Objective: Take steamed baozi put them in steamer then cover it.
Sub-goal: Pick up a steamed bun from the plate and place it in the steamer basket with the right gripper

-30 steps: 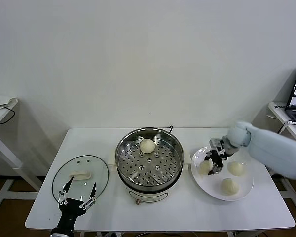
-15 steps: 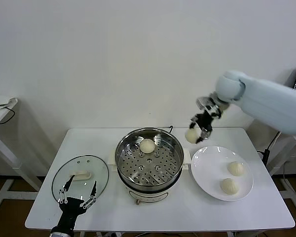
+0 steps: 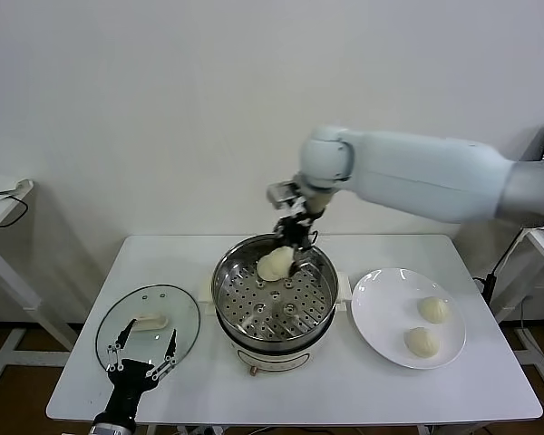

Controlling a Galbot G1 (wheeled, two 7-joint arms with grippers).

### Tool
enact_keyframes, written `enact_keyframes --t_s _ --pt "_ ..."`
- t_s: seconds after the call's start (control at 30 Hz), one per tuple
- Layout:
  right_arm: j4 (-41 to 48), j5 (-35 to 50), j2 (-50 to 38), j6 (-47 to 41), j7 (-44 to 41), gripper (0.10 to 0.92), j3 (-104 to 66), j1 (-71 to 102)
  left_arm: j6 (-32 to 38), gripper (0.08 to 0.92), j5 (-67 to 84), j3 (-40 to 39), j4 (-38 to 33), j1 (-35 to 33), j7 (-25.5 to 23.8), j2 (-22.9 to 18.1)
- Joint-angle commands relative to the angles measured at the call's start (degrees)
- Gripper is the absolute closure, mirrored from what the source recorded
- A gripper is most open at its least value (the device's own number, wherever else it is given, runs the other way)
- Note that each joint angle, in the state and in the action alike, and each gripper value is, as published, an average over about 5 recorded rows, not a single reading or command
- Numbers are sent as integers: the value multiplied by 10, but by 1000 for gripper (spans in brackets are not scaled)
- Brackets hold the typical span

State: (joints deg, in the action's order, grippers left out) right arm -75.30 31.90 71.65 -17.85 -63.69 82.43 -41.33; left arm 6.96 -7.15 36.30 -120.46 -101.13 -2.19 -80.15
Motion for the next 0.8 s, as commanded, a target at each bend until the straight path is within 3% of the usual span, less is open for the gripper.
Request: enact_keyframes --t_s 0.03,0.8 --pt "28 17 95 -34 55 379 28 30 1 177 1 2 1 -1 0 1" --pt "44 -3 114 -44 76 362 28 69 5 177 2 8 5 -1 2 0"
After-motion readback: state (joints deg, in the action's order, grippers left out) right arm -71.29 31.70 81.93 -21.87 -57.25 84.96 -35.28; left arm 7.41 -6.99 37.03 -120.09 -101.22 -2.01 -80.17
